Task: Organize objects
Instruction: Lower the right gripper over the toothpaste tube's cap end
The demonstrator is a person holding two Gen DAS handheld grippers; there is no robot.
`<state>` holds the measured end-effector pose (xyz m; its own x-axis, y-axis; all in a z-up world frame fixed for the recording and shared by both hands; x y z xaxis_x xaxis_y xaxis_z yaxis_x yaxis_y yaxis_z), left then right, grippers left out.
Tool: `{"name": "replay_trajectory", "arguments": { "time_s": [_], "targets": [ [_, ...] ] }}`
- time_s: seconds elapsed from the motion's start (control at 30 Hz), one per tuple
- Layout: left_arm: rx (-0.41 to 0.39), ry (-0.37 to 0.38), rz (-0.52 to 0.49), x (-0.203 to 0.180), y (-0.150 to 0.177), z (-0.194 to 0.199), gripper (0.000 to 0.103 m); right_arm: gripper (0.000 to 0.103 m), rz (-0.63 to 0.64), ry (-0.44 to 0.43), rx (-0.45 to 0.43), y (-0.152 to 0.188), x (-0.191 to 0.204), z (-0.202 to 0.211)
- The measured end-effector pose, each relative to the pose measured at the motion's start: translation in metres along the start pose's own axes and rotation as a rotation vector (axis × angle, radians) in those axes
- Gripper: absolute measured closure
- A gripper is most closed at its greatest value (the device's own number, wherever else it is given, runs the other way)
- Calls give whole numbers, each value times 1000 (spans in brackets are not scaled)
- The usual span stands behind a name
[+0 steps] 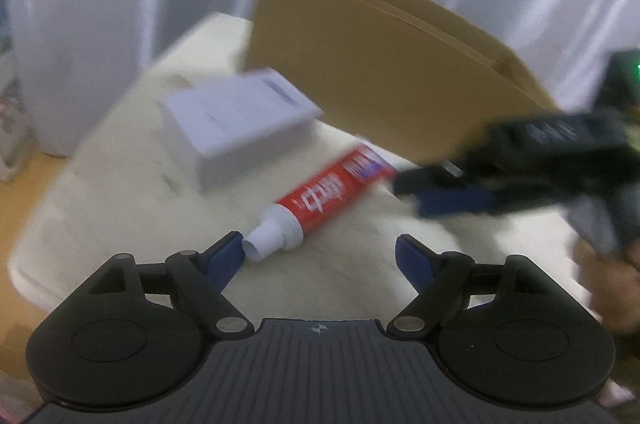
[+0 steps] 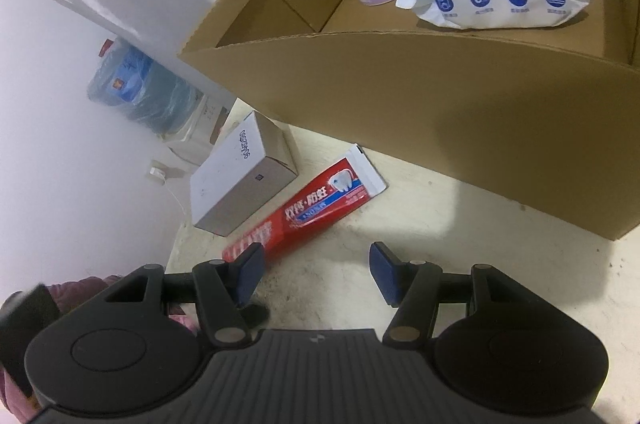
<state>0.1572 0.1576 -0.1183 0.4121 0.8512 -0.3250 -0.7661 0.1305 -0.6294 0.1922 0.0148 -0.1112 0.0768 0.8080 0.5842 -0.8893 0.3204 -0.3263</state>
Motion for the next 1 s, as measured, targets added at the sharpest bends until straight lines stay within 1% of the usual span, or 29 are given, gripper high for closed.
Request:
{"name": "replay_trajectory", "arguments": {
  "time_s": [0.07,0.13,0.23,0.33,0.4,0.5,0.57,0.63,0.77,0.83,0.93,1.0],
  "targets": [
    [33,71,-27,-17,13,6,21,41,-7,-3,2,2,-2,3],
    [50,99,-75,-31,23,14,21,41,-12,-1,5,4,-4,6],
    [31,63,-135,-41,24,24,19,41,-21,3,3,5,-8,11],
    [-10,20,-121,-36,10,27,18,41,-24,0,-2,4,-8,12],
    [-13,-14,-104,-30,1,22,18,41,-24,-8,-1,4,-6,12],
    [21,-76,-87,-23,-7,7,21,41,-17,-23,8,3,2,8],
    [55,-99,-73,-21,-8,-2,24,41,-5,-23,18,2,7,5],
    [75,-104,-60,-21,-8,-10,24,41,-3,-22,30,1,9,0],
    [111,-106,-18,-19,-5,-19,32,41,-13,-18,63,2,9,-11],
    [107,-105,-8,-20,-6,-20,33,41,-5,-13,72,2,10,-15],
    [103,-102,-4,-22,-7,-23,38,41,8,-10,76,0,13,-17],
    [108,-103,9,-23,-8,-23,43,41,25,1,80,-1,16,-18]
  ]
}}
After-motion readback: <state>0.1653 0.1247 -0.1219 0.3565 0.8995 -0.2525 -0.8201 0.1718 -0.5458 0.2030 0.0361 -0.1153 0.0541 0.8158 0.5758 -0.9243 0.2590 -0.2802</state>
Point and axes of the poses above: each gripper's, at about its wrist camera, not at the fingertips, and z roughly against the way its jaws point, x to its left, y to its underside, the point moved 9 cm from there along -z, roughly the way its jaws point, and after that the axes turned 1 degree about -x, right-handed, at the moved point
